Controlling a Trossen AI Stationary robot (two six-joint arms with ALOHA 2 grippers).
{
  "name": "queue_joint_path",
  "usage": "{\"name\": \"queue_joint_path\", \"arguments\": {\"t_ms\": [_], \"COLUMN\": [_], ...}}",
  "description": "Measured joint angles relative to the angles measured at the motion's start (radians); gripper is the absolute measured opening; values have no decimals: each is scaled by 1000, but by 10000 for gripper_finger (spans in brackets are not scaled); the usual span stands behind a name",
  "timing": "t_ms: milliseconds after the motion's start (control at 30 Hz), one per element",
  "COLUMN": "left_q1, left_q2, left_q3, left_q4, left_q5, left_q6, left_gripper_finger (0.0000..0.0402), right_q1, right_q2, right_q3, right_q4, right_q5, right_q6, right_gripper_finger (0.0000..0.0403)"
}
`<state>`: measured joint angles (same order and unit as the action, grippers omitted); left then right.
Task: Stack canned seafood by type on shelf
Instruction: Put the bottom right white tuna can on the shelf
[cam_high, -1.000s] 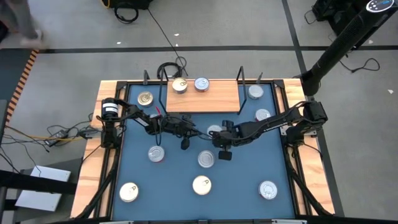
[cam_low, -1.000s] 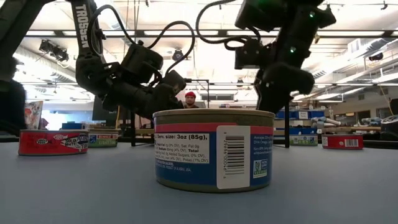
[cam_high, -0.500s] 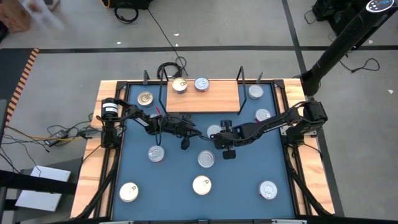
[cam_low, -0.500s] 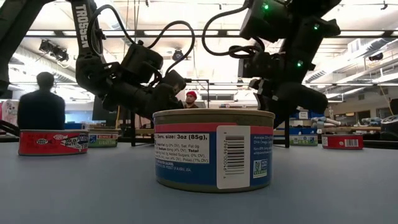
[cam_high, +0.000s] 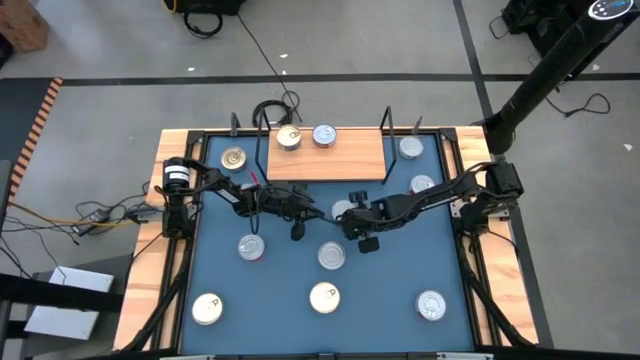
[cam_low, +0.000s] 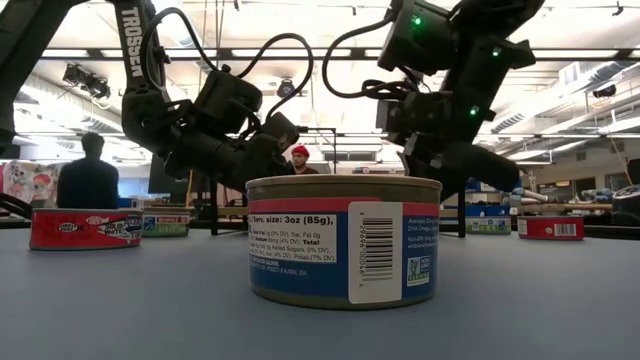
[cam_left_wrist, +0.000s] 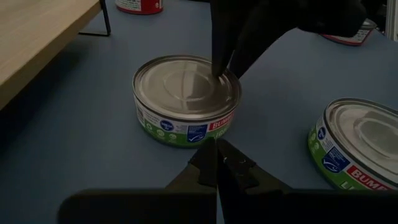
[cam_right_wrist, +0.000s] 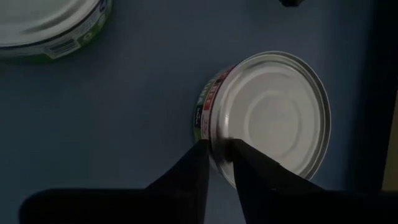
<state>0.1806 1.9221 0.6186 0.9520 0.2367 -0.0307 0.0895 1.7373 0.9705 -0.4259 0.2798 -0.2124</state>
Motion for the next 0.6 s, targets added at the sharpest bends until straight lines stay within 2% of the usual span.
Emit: {"name": "queue_joint_path", "arguments": {"t_ms": [167,367,600], "left_q1": [0,0,0], "left_q2": [0,0,0], "left_q3": [0,0,0], "left_q4": [-1,-1,1], "left_q5": [0,0,0], "left_q6": [0,0,0], "left_gripper_finger": [1,1,1], "right_q1": [0,0,-14], "right_q2": [4,4,7], "right_q3": [0,26,63], "right_q4": [13,6,1], "right_q5": [3,-28,-88], "right_q6": [-25,-28,-6], "right_gripper_finger": [67,11,4]}}
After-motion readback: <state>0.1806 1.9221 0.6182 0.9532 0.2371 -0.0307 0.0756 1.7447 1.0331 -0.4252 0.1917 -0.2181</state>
